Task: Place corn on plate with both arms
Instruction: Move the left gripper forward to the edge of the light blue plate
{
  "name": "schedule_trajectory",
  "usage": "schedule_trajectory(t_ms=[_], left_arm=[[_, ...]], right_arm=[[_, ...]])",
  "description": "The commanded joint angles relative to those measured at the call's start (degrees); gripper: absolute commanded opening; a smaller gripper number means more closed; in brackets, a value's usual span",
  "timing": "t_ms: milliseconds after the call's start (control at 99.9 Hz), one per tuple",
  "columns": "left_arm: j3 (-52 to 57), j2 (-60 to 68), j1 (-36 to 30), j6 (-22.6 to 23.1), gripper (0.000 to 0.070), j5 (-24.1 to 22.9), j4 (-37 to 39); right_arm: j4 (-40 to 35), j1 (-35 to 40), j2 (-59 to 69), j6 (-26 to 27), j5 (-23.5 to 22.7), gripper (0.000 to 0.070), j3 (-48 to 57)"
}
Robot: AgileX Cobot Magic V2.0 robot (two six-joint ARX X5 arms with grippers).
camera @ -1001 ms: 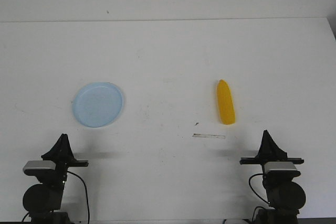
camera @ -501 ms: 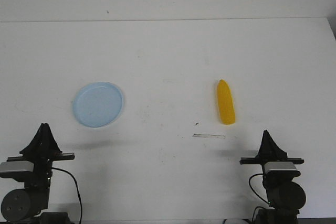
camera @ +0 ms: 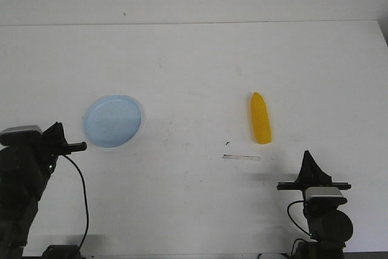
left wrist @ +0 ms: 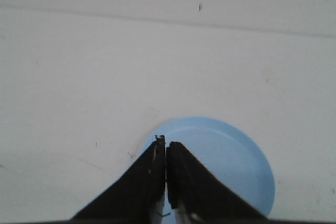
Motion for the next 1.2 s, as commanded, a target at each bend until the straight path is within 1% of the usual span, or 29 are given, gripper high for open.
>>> schedule_trajectory(t_ms=[0, 50, 110, 170, 330, 401, 511, 641, 671, 731, 791, 831, 931, 961, 991, 1021, 1152, 1192], left_arm=[[2.5, 3.1, 0.1, 0.4, 0.0001, -0.2, -2.2], [3.8, 5.5, 0.2, 0.4, 0.0001, 0.0, -3.7], [5.7, 8.2, 0.3, -0.5, 0.0001, 2.1, -6.0], [7.5, 10.7, 0.9, -2.4, 0.0001, 3.2, -8.6], [11.7, 17.4, 4.6, -8.9, 0.0001, 3.2, -14.4], [12.9, 20.0, 6.2, -10.6, 0.0001, 4.2, -16.1], [14.4, 23.8, 10.1, -10.4, 0.0001, 10.2, -18.6], [14.6, 28.0, 15.3, -10.1, 0.0001, 22.0, -18.7], [14.6, 29.0, 16.3, -10.2, 0.0001, 24.0, -18.7], [14.6, 31.1, 18.1, -10.2, 0.0001, 26.4, -18.8], [14.6, 33.2, 19.6, -10.3, 0.0005, 27.1, -18.8], [14.6, 34.6, 20.5, -10.3, 0.0028, 27.2, -18.7], [14.6, 37.7, 21.7, -10.1, 0.0210, 27.5, -18.6], [14.6, 38.7, 21.8, -9.9, 0.0252, 27.6, -18.5], [14.6, 39.5, 21.8, -9.6, 0.0276, 27.8, -18.4], [14.6, 40.4, 21.8, -9.4, 0.0290, 28.2, -18.1], [14.6, 44.4, 21.6, -9.4, 0.0288, 32.4, -16.2], [14.6, 45.6, 21.4, -9.4, 0.0289, 32.9, -15.6]], right_arm=[[0.6, 0.0, 0.1, 0.3, 0.0, 0.0003, -0.1], [0.6, 0.0, 0.1, 0.3, 0.0, 0.0003, -0.1], [0.6, 0.0, 0.1, 0.3, 0.0, 0.0003, -0.1], [0.6, 0.0, 0.1, 0.3, 0.0, 0.0003, -0.1], [0.6, 0.0, 0.1, 0.3, 0.0, 0.0003, -0.1], [0.6, 0.0, 0.1, 0.3, 0.0, 0.0003, -0.1], [0.6, 0.0, 0.1, 0.3, 0.0, 0.0003, -0.1], [0.6, 0.0, 0.1, 0.3, 0.0, 0.0003, -0.1], [0.6, 0.0, 0.1, 0.3, 0.0, 0.0003, -0.1], [0.6, 0.0, 0.1, 0.3, 0.0, 0.0003, -0.1], [0.6, 0.0, 0.1, 0.3, 0.0, 0.0003, -0.1], [0.6, 0.0, 0.1, 0.3, 0.0, 0.0003, -0.1], [0.6, 0.0, 0.1, 0.3, 0.0, 0.0003, -0.1], [0.6, 0.0, 0.1, 0.3, 0.0, 0.0003, -0.1], [0.6, 0.0, 0.1, 0.3, 0.0, 0.0003, -0.1], [0.6, 0.0, 0.1, 0.3, 0.0, 0.0003, -0.1], [0.6, 0.0, 0.1, 0.3, 0.0, 0.0003, -0.1], [0.6, 0.0, 0.1, 0.3, 0.0, 0.0003, -0.1]])
